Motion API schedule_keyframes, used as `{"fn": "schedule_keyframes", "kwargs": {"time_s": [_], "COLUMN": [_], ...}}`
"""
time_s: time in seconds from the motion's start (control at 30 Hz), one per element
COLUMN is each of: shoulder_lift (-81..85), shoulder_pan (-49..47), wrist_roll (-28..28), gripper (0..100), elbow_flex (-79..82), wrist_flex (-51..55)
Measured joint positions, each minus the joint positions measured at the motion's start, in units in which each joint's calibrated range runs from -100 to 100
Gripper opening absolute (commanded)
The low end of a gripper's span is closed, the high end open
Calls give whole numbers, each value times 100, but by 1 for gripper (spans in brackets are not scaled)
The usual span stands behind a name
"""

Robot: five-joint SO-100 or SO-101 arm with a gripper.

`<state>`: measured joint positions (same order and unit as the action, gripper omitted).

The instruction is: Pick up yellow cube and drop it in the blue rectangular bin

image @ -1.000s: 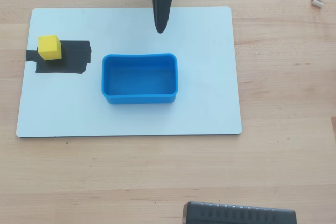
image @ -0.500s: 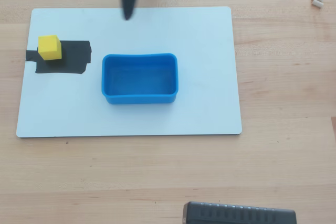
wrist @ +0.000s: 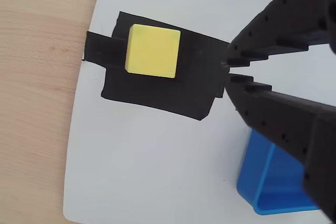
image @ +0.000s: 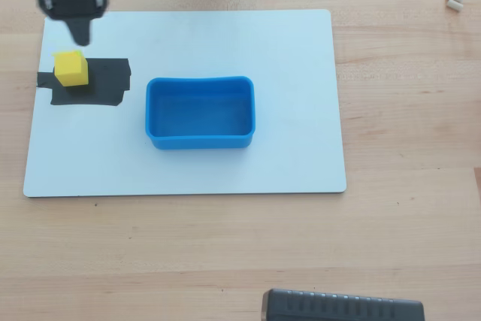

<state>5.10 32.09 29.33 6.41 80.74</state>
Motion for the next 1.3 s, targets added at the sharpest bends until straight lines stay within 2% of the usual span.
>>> {"fn": "schedule_keyframes", "kwargs": {"time_s": [0.33, 0.47, 0.63, 0.83, 1.3], "shoulder_lift": [-1145, -1456, -1491, -1500, -2059], "shoulder_pan": [381, 461, 699, 778, 810], "wrist_roll": [293, 259, 107, 107, 107], "gripper": [1, 17, 30, 35, 35], "elbow_flex": [-822, -1112, -1212, -1212, -752], "wrist_flex": [0, 133, 133, 168, -115]}}
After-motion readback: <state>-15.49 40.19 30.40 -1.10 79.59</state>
